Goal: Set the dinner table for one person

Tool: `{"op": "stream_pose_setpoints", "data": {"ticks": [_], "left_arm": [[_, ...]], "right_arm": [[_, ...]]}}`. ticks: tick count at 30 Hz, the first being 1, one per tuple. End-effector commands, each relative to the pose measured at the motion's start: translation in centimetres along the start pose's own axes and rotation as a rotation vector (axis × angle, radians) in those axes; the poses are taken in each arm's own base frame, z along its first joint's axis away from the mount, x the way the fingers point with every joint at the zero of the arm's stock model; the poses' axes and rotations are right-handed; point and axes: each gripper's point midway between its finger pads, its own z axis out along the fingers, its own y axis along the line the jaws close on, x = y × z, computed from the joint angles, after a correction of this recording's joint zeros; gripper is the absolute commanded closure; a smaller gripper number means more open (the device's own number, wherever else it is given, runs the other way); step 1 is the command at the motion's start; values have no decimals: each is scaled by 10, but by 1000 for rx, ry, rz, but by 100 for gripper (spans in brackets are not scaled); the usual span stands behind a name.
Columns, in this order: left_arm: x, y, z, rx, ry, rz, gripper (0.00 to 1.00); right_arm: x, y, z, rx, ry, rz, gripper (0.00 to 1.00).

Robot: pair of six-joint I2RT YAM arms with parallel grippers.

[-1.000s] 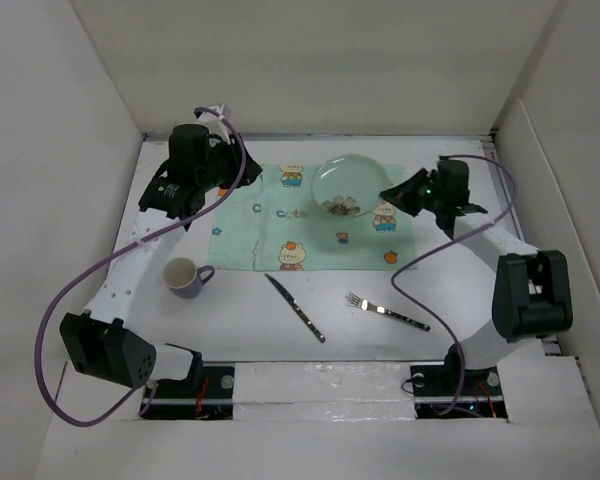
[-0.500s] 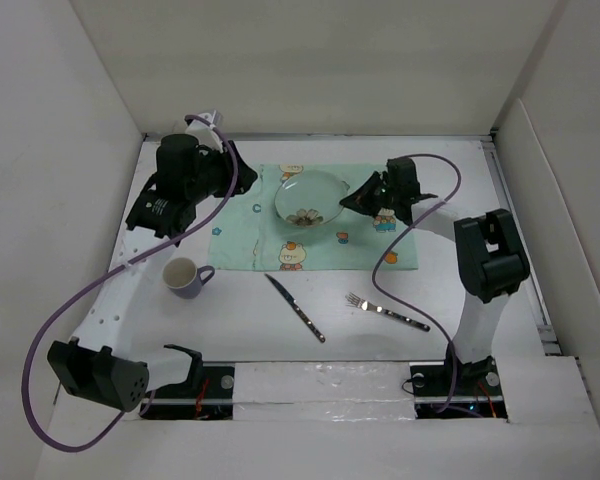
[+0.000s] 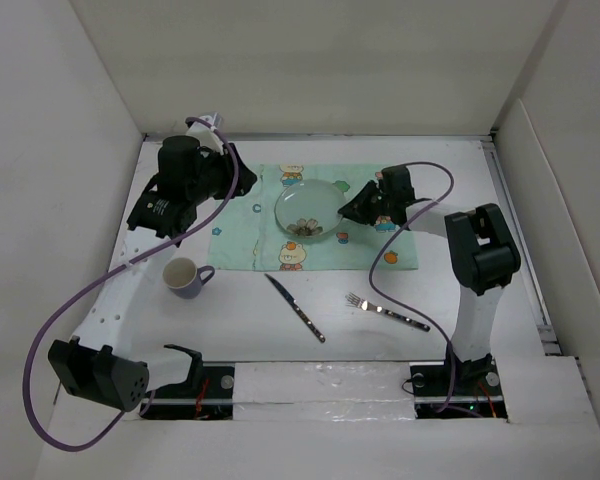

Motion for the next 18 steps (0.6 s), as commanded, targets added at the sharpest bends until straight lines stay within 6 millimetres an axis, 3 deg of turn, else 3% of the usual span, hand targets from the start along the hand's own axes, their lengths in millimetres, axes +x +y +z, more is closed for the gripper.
{"op": "stream_pose_setpoints", "data": {"ticks": [1, 3, 4, 7, 9, 10, 11, 12, 13, 14, 15, 16, 18], "left_arm": [[-15, -2, -8, -5, -56, 13, 65], [-21, -3, -11, -6, -71, 15, 65], [-23, -3, -12, -11, -78, 16, 65], [-36, -5, -16, -25, -101, 15, 65], [-52, -11, -25, -26, -136, 20, 65], [-56, -11, -27, -36, -145, 18, 71], [-74, -15, -40, -53, -191, 15, 91], [-81, -18, -46, -53, -209, 6, 99], [-81, -17, -46, -59, -211, 6, 100], [-88, -20, -55, -55, -236, 4, 100], [-91, -22, -59, -54, -247, -9, 100], [-93, -22, -64, -60, -258, -15, 100], [-96, -25, -76, -57, -286, -45, 100]], "right_arm": [[-1, 34, -11, -79, 0, -78, 72], [3, 22, -13, -14, 18, -101, 63], [5, 26, -13, -4, 20, -127, 57], [1, 15, -23, 94, 3, -160, 51], [-9, 21, -35, 127, -39, -201, 47], [-13, 27, -41, 127, -55, -221, 46], [-17, 42, -56, 103, -74, -278, 46], [-21, 44, -62, 97, -78, -303, 49], [-21, 44, -63, 97, -78, -303, 49], [-22, 60, -76, 58, -97, -337, 70], [-13, 66, -81, 13, -63, -364, 83], [-1, 85, -86, -62, -51, -432, 98], [32, 117, -102, -221, 26, -521, 100]]}}
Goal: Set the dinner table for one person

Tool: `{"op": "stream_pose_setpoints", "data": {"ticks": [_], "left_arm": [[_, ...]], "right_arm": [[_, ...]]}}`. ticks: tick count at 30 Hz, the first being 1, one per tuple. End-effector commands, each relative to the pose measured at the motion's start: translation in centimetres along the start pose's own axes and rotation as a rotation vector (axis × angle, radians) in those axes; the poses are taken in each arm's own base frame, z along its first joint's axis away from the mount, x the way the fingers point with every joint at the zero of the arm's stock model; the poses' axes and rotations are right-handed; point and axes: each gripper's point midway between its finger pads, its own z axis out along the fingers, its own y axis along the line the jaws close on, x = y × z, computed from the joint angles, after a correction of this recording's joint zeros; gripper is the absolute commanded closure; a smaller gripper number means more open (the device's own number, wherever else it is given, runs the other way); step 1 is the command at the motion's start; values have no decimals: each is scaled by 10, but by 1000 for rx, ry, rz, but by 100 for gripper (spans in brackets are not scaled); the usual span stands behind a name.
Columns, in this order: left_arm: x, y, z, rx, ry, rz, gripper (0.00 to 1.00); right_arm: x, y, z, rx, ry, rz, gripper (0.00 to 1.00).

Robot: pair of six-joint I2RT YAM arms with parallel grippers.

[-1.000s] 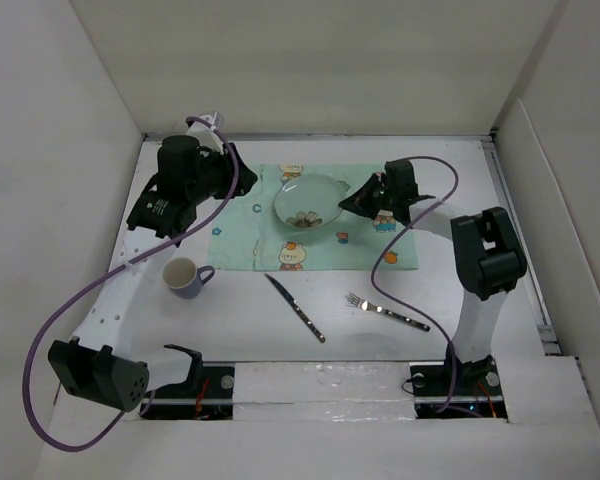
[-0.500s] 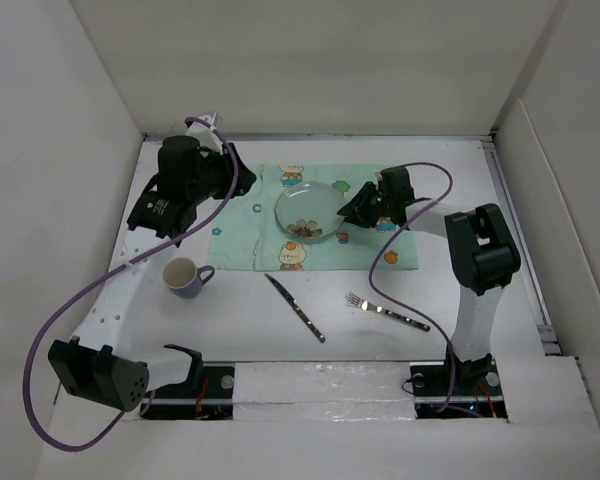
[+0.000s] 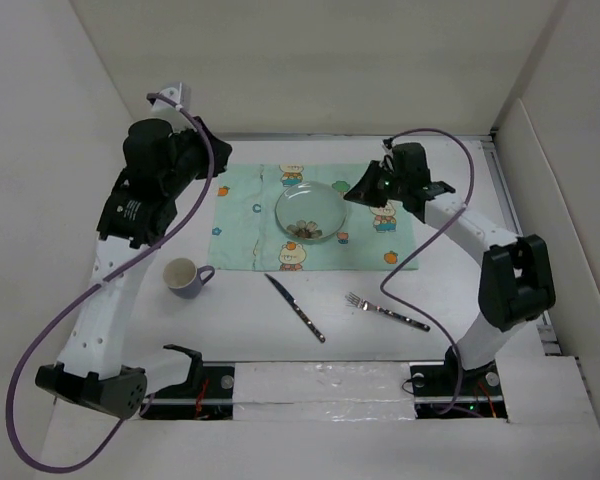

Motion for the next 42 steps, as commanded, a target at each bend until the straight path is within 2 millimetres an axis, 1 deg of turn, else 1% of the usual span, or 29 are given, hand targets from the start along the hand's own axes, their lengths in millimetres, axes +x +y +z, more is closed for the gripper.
{"op": "stream_pose_setpoints", "data": {"ticks": [1, 2, 4, 5, 7, 8, 9, 10, 11, 12, 13, 14, 15, 16, 17, 18, 19, 20, 21, 22, 23, 24, 26, 28, 30, 31, 33, 38, 42], "left_arm": [[-24, -5, -30, -16, -89, -54, 100], [-24, -5, -37, -11, -98, -67, 100], [-22, -8, -44, 2, -103, -106, 93], [-21, -9, -50, 6, -108, -118, 91], [-20, -10, -57, 8, -116, -148, 85], [-22, -11, -66, 13, -131, -157, 83], [-23, -11, -70, 6, -140, -171, 80], [-25, -8, -75, -11, -160, -192, 75], [-22, -9, -83, 0, -173, -240, 72], [-23, -12, -87, 20, -187, -255, 69], [-25, -14, -91, 37, -205, -269, 63], [-25, -18, -103, 59, -221, -296, 61], [-25, -18, -103, 59, -222, -296, 61], [-23, -16, -105, 50, -213, -297, 59], [-27, -18, -108, 48, -218, -295, 59], [-27, -18, -111, 43, -213, -284, 59], [-23, -15, -109, 23, -187, -279, 59], [-28, -17, -114, 26, -194, -269, 59], [-26, -16, -114, 21, -184, -259, 59], [-25, -15, -116, 14, -177, -255, 59], [-26, -16, -119, 17, -179, -251, 59], [-25, -16, -121, 16, -177, -248, 59], [-24, -14, -125, 6, -175, -238, 59], [-20, -11, -126, -7, -167, -235, 59], [-15, -9, -124, -11, -154, -243, 59], [-12, -10, -123, -6, -142, -246, 59], [-4, -9, -120, -6, -117, -252, 59], [0, -4, -122, -27, -110, -229, 60], [2, -3, -124, -31, -109, -225, 60]], "right_arm": [[23, 79, -31, -303, 37, -252, 100], [46, 104, -33, -369, 79, -305, 100], [76, 130, -31, -456, 132, -392, 100], [100, 155, -32, -509, 165, -445, 100], [125, 171, -20, -546, 201, -506, 100], [131, 187, -19, -577, 207, -529, 100], [154, 199, -18, -613, 252, -555, 100], [161, 210, -8, -663, 242, -576, 100], [168, 219, -6, -694, 247, -586, 100], [179, 236, -8, -749, 256, -604, 100], [190, 235, 7, -747, 280, -609, 100], [201, 242, 19, -757, 304, -638, 100], [192, 256, 14, -782, 275, -648, 100], [198, 252, 23, -763, 294, -675, 99], [211, 248, 39, -746, 319, -686, 74], [205, 255, 45, -745, 291, -701, 59], [211, 255, 50, -742, 297, -719, 45], [223, 248, 63, -730, 321, -730, 32], [224, 247, 69, -727, 320, -741, 29], [221, 252, 73, -737, 306, -766, 27], [237, 241, 84, -715, 353, -774, 24], [244, 241, 87, -715, 364, -790, 23], [249, 244, 92, -716, 368, -833, 21], [260, 238, 102, -703, 393, -861, 20], [271, 251, 100, -732, 393, -888, 19], [274, 247, 105, -726, 402, -893, 19], [283, 257, 105, -748, 397, -911, 18], [294, 258, 127, -721, 377, -927, 17], [304, 263, 128, -732, 377, -932, 18]]}}
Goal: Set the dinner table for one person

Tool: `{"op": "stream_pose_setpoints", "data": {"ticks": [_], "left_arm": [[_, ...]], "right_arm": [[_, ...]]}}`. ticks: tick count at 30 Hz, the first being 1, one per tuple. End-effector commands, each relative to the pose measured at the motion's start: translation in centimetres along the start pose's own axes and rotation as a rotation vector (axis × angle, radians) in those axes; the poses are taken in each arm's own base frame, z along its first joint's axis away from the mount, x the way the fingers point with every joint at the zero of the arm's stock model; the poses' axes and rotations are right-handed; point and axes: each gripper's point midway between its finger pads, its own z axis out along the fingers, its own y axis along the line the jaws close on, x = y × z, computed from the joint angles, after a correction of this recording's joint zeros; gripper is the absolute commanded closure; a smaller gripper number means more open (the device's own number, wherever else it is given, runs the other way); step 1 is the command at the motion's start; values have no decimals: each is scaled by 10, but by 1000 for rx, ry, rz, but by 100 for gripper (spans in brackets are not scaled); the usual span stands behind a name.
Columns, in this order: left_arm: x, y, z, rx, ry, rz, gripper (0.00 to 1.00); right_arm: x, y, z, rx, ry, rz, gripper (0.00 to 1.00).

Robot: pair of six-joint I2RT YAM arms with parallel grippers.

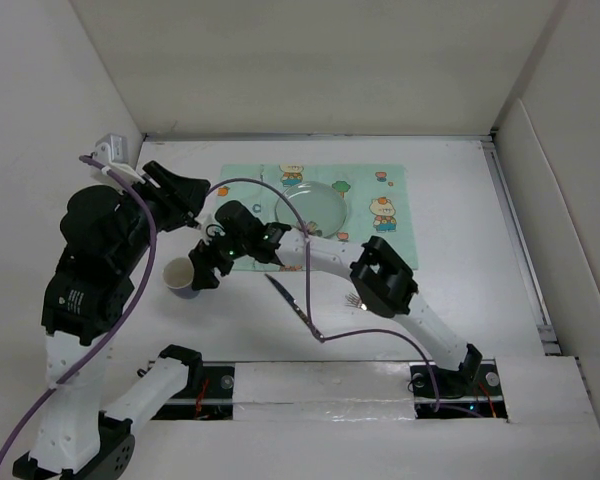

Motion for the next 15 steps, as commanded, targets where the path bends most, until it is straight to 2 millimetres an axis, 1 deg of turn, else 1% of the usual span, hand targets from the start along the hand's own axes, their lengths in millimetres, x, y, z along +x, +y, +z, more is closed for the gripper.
{"op": "stream_pose_setpoints", "data": {"ticks": [1, 2, 3, 4, 5, 6, 7, 8, 9, 10, 11, 12, 13, 14, 15], "left_arm": [[-3, 2, -4, 1, -21, 22, 60], [-3, 3, -5, -1, -22, 23, 60], [-3, 3, -6, -2, -25, 25, 61], [-4, 3, -7, -3, -32, 26, 61], [-5, 3, -8, -3, -35, 26, 61], [-4, 4, -7, -5, -35, 25, 61], [-5, 3, -8, -3, -37, 22, 61], [-5, 3, -9, -1, -40, 20, 61], [-5, 2, -8, 1, -40, 22, 61], [-6, 2, -9, 5, -45, 17, 61], [-5, 2, -9, 3, -42, 14, 62], [-6, 2, -10, 6, -46, 13, 62], [-5, 2, -10, 6, -48, 8, 62], [-5, 3, -9, 3, -50, 3, 62], [-6, 2, -11, 8, -56, 2, 62]], "right_arm": [[-14, 7, 10, 8, -39, -58, 19], [-9, 10, 13, 13, -30, -62, 23], [-11, 7, 12, 38, -37, -63, 26], [-11, 12, 14, 40, -42, -65, 30], [-4, 14, 17, 50, -32, -58, 36], [-12, 12, 12, 82, -56, -61, 38], [-12, 17, 14, 91, -63, -68, 40], [-9, 13, 12, 116, -63, -60, 51], [-14, 16, 12, 144, -80, -68, 57], [-14, 20, 13, 149, -83, -69, 62], [-17, 20, 10, 159, -92, -65, 71], [-17, 18, 8, 177, -97, -57, 77], [-24, 22, 4, 174, -117, -46, 84], [-25, 29, 4, 166, -121, -41, 94], [-26, 29, 1, 178, -127, -29, 98]]}}
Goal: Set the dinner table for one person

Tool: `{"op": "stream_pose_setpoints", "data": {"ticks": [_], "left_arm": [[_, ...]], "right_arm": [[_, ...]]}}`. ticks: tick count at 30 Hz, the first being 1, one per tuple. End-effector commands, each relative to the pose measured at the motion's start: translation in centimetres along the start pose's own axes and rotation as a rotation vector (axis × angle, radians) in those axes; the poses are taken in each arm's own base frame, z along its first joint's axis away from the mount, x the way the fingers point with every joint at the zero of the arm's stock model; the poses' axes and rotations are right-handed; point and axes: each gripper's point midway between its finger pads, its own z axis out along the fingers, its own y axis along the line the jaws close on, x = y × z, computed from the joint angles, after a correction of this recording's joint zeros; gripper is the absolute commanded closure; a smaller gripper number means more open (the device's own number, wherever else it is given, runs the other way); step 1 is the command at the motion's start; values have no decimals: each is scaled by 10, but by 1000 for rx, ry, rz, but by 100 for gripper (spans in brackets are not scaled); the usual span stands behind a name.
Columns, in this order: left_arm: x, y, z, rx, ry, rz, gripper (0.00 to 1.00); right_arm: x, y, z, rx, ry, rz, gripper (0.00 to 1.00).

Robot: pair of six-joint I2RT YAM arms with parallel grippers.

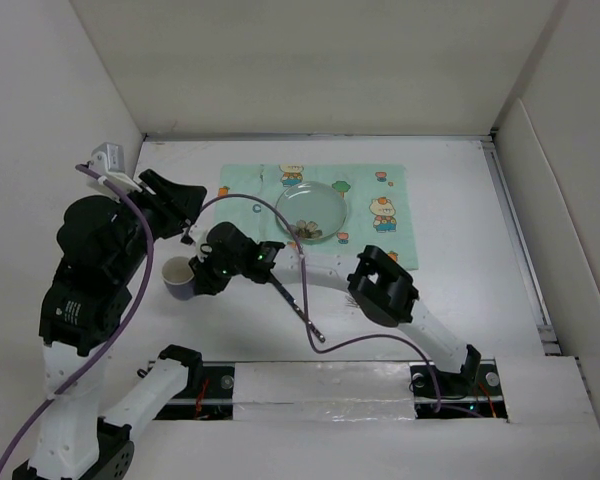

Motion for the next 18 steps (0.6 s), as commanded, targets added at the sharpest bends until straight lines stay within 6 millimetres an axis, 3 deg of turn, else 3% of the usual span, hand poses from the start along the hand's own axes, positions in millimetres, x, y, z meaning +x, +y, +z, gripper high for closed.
{"op": "stream_pose_setpoints", "data": {"ticks": [1, 2, 3, 4, 5, 7, 8, 9, 10, 11, 12, 13, 14, 15, 16, 17, 18], "left_arm": [[-9, -2, 0, 14, -53, -9, 62], [-9, -2, 1, 15, -59, -13, 62], [-9, -2, 0, 16, -61, -13, 62], [-10, -2, 1, 15, -64, -15, 63], [-9, 0, 4, 11, -61, -15, 63], [-9, 0, 6, 11, -67, -11, 63], [-10, -1, 7, 14, -68, -9, 63], [-14, 4, 10, -10, -92, -7, 63], [-14, 4, 13, -13, -94, -4, 62], [-15, 4, 14, -11, -100, 2, 62], [-17, 2, 18, 0, -105, 8, 62], [-20, -1, 19, 9, -111, 12, 61], [-21, -2, 21, 15, -113, 18, 61], [-22, -5, 27, 23, -112, 23, 61], [-18, -8, 31, 44, -89, 32, 61], [-15, -8, 35, 48, -77, 38, 61], [-10, -10, 43, 64, -52, 45, 61]], "right_arm": [[-51, 21, -25, 20, -138, 10, 100], [-70, 30, -43, 19, -187, 23, 100], [-71, 31, -43, 17, -188, 35, 100], [-97, 42, -60, 2, -257, 27, 100], [-108, 46, -70, 7, -284, 29, 100], [-126, 42, -90, 46, -334, 53, 100], [-146, 46, -114, 58, -385, 52, 100], [-155, 38, -127, 92, -408, 71, 100], [-151, 29, -136, 114, -407, 87, 100], [-170, 18, -170, 143, -467, 94, 100], [-174, 6, -186, 178, -491, 108, 100], [-160, -11, -194, 217, -473, 129, 100], [-172, -33, -232, 281, -534, 144, 100], [-170, -48, -249, 319, -549, 160, 100], [-152, -70, -259, 370, -531, 189, 100], [-150, -106, -289, 449, -561, 223, 100], [-150, -118, -313, 493, -587, 241, 100]]}}
